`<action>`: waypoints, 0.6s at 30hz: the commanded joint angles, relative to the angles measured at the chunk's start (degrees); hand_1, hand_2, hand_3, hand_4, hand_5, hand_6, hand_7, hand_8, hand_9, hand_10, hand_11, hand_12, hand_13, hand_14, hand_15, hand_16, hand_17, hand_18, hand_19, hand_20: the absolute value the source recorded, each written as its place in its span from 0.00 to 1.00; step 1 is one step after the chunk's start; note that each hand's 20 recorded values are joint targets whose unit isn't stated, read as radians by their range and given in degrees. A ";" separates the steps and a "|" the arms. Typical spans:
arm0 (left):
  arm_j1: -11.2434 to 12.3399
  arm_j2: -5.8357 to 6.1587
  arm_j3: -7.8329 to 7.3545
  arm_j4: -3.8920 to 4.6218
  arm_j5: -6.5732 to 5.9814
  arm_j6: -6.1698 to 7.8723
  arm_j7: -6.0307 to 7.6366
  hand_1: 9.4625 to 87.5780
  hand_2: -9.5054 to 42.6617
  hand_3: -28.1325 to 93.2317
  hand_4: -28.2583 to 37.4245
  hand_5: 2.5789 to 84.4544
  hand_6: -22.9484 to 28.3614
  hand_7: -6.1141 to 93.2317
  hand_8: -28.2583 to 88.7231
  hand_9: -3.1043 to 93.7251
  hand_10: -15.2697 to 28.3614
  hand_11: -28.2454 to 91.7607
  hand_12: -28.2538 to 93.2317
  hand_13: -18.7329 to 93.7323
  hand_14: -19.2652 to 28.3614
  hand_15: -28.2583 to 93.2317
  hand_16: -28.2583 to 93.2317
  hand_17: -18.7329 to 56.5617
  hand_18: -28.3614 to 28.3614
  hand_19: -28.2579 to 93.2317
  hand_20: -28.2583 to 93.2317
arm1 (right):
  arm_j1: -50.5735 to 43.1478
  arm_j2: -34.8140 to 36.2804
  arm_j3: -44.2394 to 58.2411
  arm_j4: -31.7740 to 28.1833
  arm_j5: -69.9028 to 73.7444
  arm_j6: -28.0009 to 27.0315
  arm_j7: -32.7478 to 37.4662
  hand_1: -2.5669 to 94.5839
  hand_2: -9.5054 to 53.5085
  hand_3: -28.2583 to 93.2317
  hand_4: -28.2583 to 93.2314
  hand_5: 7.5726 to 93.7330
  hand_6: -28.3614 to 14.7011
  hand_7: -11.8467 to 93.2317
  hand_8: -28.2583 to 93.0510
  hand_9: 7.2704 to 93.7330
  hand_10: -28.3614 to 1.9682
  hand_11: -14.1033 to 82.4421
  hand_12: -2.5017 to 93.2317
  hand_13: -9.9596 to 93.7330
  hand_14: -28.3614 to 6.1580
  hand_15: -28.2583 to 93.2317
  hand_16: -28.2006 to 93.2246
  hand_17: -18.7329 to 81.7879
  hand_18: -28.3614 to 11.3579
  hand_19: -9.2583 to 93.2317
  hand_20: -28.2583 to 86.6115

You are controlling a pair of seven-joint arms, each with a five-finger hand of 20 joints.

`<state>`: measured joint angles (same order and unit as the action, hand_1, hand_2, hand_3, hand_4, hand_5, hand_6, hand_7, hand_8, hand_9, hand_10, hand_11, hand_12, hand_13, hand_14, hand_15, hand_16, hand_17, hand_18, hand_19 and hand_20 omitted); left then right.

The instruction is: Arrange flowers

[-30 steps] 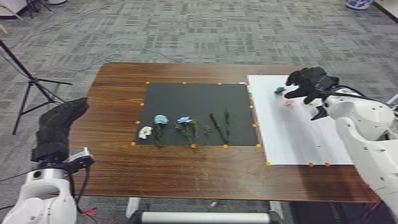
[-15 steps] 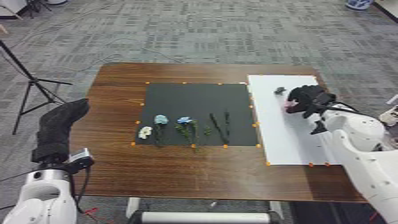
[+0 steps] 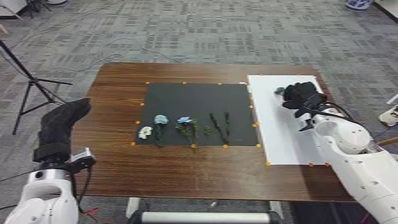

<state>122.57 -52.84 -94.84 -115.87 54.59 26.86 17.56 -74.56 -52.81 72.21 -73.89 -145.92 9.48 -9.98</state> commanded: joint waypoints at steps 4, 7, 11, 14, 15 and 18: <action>1.00 0.16 -1.17 -0.67 0.03 -0.20 0.18 0.17 0.35 0.79 0.00 0.58 0.52 0.25 0.17 0.53 0.66 0.42 0.32 0.49 0.73 0.38 0.21 0.32 0.66 0.28 0.35 | 3.12 5.31 -3.60 -14.31 7.76 4.82 7.60 0.61 0.00 0.75 0.02 0.79 0.79 0.40 0.21 0.91 0.67 0.24 0.34 0.78 0.56 0.68 0.52 0.52 0.17 0.79 0.72; 1.22 0.09 -1.58 -0.83 0.20 -0.27 -0.15 0.17 0.35 0.79 0.00 0.58 0.52 0.25 0.17 0.53 0.66 0.42 0.32 0.49 0.73 0.38 0.21 0.32 0.66 0.28 0.35 | 3.13 4.36 -5.28 -19.26 9.07 5.69 9.07 0.61 0.00 0.75 0.02 0.80 0.79 0.40 0.21 0.92 0.67 0.24 0.34 0.78 0.56 0.68 0.52 0.52 0.17 0.79 0.73; 1.36 0.48 -1.95 -0.87 0.17 -0.52 -0.23 0.16 0.34 0.80 0.00 0.58 0.52 0.25 0.17 0.53 0.66 0.42 0.32 0.49 0.73 0.38 0.21 0.32 0.66 0.28 0.35 | 2.24 1.11 -7.23 -25.23 8.44 2.35 12.17 0.60 0.00 0.76 0.02 0.81 0.79 0.39 0.21 0.92 0.68 0.24 0.35 0.78 0.55 0.68 0.52 0.52 0.17 0.79 0.73; 1.69 0.62 -2.25 -1.06 0.19 -0.14 -0.24 0.17 0.34 0.79 0.00 0.58 0.52 0.25 0.17 0.53 0.66 0.42 0.32 0.49 0.73 0.38 0.21 0.32 0.66 0.28 0.35 | 2.02 -1.15 -9.96 -27.98 7.06 -0.64 14.13 0.60 0.00 0.76 0.02 0.81 0.79 0.39 0.21 0.92 0.67 0.23 0.35 0.78 0.55 0.68 0.52 0.52 0.17 0.79 0.73; 1.91 0.76 -2.45 -1.17 0.28 -0.08 -0.36 0.17 0.34 0.79 0.00 0.58 0.52 0.25 0.17 0.53 0.66 0.42 0.32 0.49 0.73 0.38 0.21 0.32 0.66 0.28 0.35 | 2.32 -1.58 -11.67 -28.44 7.07 -0.83 15.64 0.60 0.00 0.76 0.02 0.81 0.79 0.39 0.21 0.93 0.67 0.23 0.35 0.78 0.55 0.68 0.52 0.52 0.17 0.79 0.73; 1.64 0.83 -2.35 -1.13 0.31 0.27 -0.41 0.17 0.34 0.79 0.00 0.59 0.51 0.25 0.17 0.55 0.65 0.41 0.32 0.50 0.73 0.38 0.21 0.32 0.66 0.28 0.35 | 2.31 -4.77 -13.70 -28.42 6.67 -3.18 16.31 0.60 0.00 0.76 0.02 0.82 0.78 0.38 0.22 0.93 0.66 0.24 0.35 0.78 0.55 0.68 0.52 0.52 0.16 0.80 0.73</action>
<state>123.55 -52.48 -96.60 -116.32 54.59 26.76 17.35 -72.35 -50.13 64.42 -100.37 -137.05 10.50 4.15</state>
